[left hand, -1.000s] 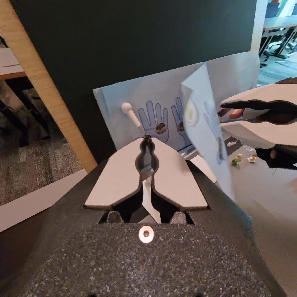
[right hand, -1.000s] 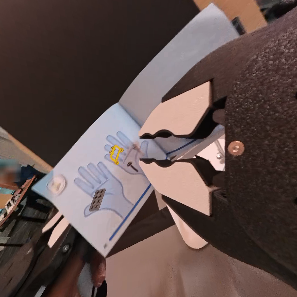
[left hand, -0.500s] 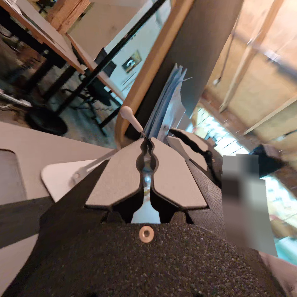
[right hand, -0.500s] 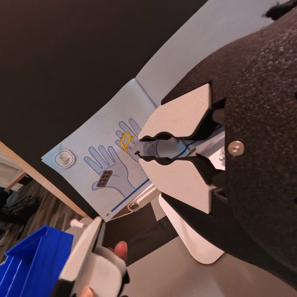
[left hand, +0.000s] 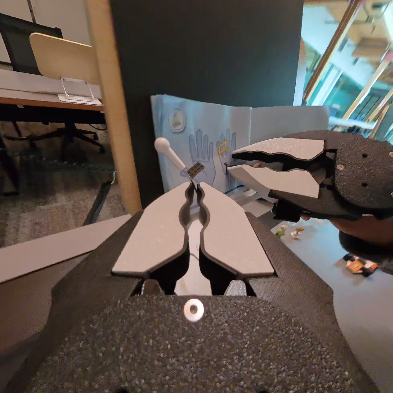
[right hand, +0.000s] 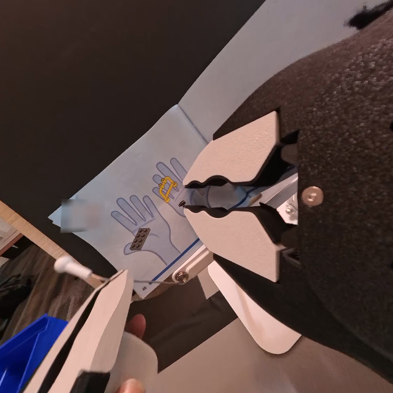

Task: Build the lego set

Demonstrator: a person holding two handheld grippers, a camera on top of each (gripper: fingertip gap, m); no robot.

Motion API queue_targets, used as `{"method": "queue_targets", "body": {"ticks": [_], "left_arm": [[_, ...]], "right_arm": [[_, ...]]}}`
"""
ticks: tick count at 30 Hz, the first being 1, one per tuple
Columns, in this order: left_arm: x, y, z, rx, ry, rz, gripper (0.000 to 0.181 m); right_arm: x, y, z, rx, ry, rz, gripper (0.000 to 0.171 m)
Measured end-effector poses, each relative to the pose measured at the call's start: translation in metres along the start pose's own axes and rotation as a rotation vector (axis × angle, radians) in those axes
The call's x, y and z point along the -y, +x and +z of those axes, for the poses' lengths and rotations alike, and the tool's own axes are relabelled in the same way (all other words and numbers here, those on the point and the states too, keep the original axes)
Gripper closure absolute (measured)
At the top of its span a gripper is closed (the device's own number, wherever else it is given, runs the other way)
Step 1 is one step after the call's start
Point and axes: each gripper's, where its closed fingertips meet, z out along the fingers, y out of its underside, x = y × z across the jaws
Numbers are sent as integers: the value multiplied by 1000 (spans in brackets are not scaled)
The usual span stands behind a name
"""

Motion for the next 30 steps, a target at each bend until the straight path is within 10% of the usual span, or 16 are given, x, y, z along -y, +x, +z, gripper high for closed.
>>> {"method": "queue_targets", "body": {"ticks": [30], "left_arm": [[-26, 70, 0, -29, -157, 268, 176]], "right_arm": [[-96, 74, -62, -98, -48, 362, 157]]}}
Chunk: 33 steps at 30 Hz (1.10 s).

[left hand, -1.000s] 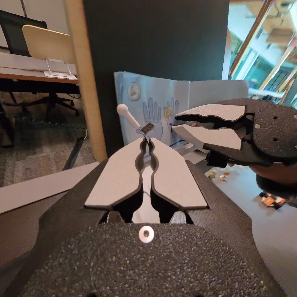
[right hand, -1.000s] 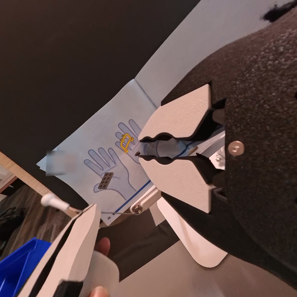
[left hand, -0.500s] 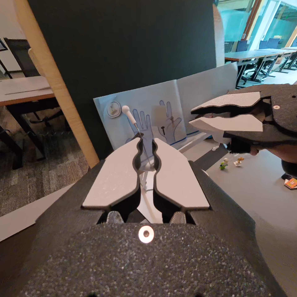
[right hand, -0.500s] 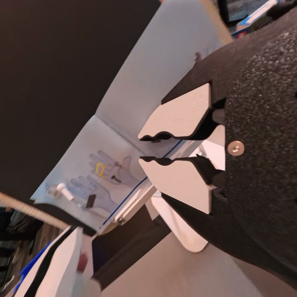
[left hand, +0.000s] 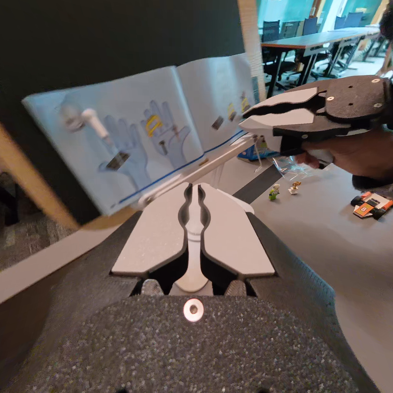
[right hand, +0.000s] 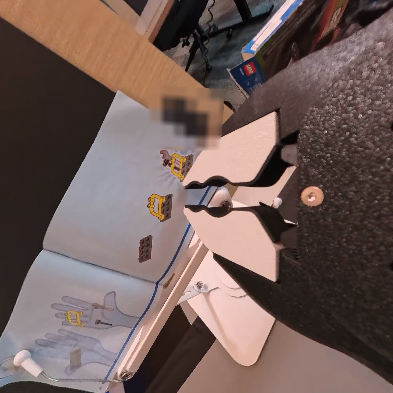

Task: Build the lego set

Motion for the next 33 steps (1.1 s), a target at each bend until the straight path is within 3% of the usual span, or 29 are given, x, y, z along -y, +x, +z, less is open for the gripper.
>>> {"method": "queue_targets", "body": {"ticks": [5, 9, 11, 15, 21, 28, 33], "left_arm": [[35, 32, 73, -8, -109, 177, 181], [29, 34, 113, 26, -303, 256, 181], [26, 34, 117, 21, -326, 235, 181], [25, 34, 120, 20, -319, 248, 181], [25, 34, 120, 18, -324, 252, 181], [25, 33, 120, 10, -298, 237, 181], [26, 33, 120, 4, -296, 227, 181]], "right_arm": [[-1, 3, 0, -6, 11, 31, 159], [-18, 16, -19, -16, 26, 143, 155], [-39, 22, -38, -1, 31, 372, 154], [-77, -12, -58, 237, 42, 933, 140], [-88, -25, -37, 467, 193, 1617, 130], [-78, -8, -27, 427, 361, 1819, 136], [-69, 8, -21, 398, 407, 1835, 162]]}}
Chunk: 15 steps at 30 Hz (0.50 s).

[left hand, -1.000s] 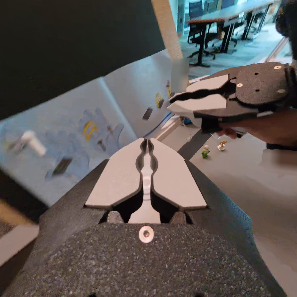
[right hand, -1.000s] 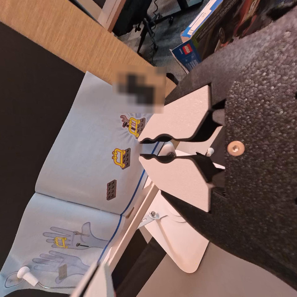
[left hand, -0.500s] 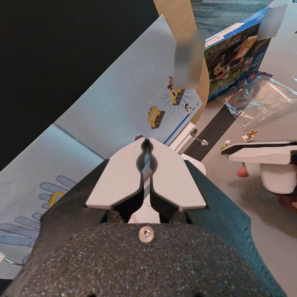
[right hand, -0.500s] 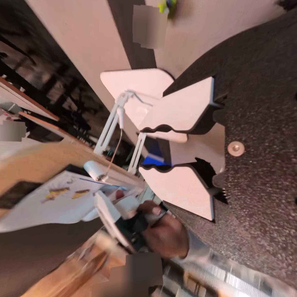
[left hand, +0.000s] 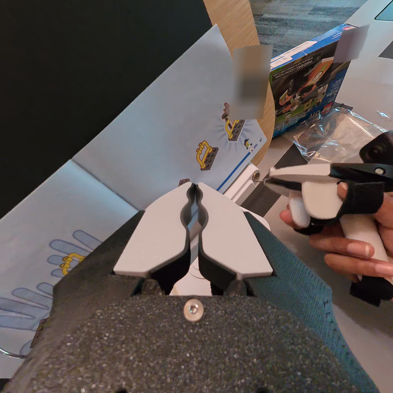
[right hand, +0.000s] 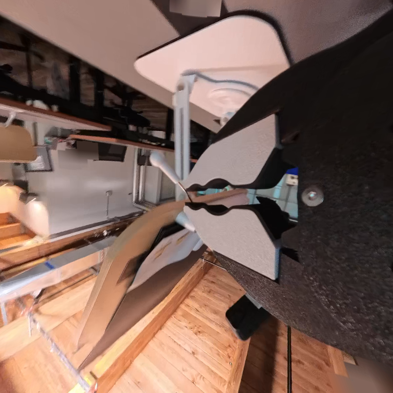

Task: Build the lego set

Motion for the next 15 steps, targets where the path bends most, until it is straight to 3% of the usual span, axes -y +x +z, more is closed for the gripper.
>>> {"method": "queue_targets", "body": {"ticks": [3, 12, 15], "left_arm": [[0, 0, 1, -2, -4, -8, 181], [0, -1, 1, 10, -19, -7, 181], [-1, 0, 0, 2, -13, -11, 181]], "right_arm": [[14, -31, -1, 27, 33, -211, 170], [1, -72, 28, -229, -101, -1354, 169], [-1, -70, 39, -264, -168, -1465, 169]]}}
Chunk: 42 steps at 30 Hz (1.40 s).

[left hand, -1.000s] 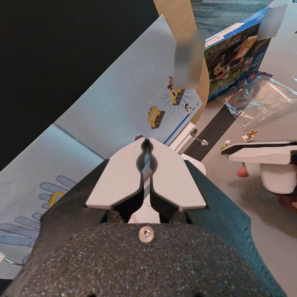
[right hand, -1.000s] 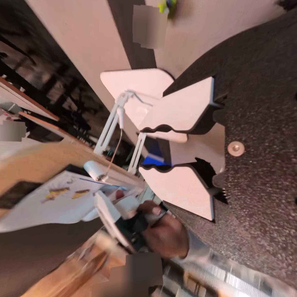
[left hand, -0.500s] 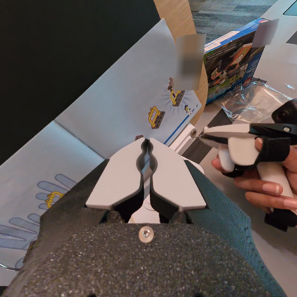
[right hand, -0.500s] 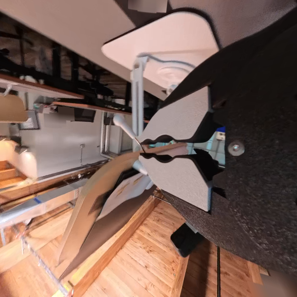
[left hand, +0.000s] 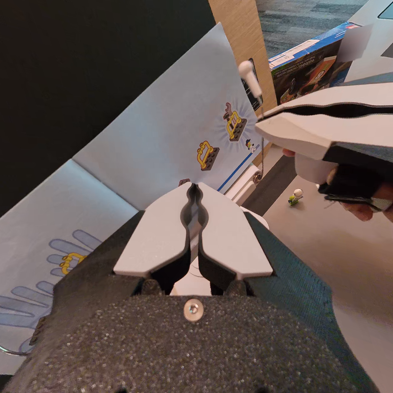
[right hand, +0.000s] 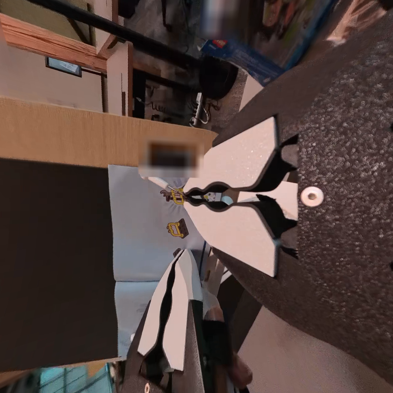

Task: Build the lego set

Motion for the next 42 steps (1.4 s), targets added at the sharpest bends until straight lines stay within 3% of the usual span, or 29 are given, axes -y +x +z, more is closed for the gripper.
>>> {"method": "queue_targets", "body": {"ticks": [6, 9, 15, 20, 27, 35, 42], "left_arm": [[0, 1, -1, -3, 14, 3, 181], [9, 6, -13, -47, 83, -30, 177], [12, 15, -99, 0, 368, -49, 178], [-51, 4, -186, 120, 460, -120, 181], [-163, 0, -294, 266, 382, -257, 181], [-283, 59, -329, 235, 267, -512, 177], [-312, 65, -345, 198, 256, -576, 171]], "right_arm": [[0, -1, 1, 36, -39, -38, 167], [11, -2, -18, 48, 24, -33, 151], [11, -17, -91, 54, 88, -132, 144], [-22, -41, -149, 80, 8, -217, 171], [-78, -98, -202, 222, -138, -179, 171], [-154, -198, -217, 471, -337, -198, 159], [-206, -275, -177, 499, -599, -188, 133]]}}
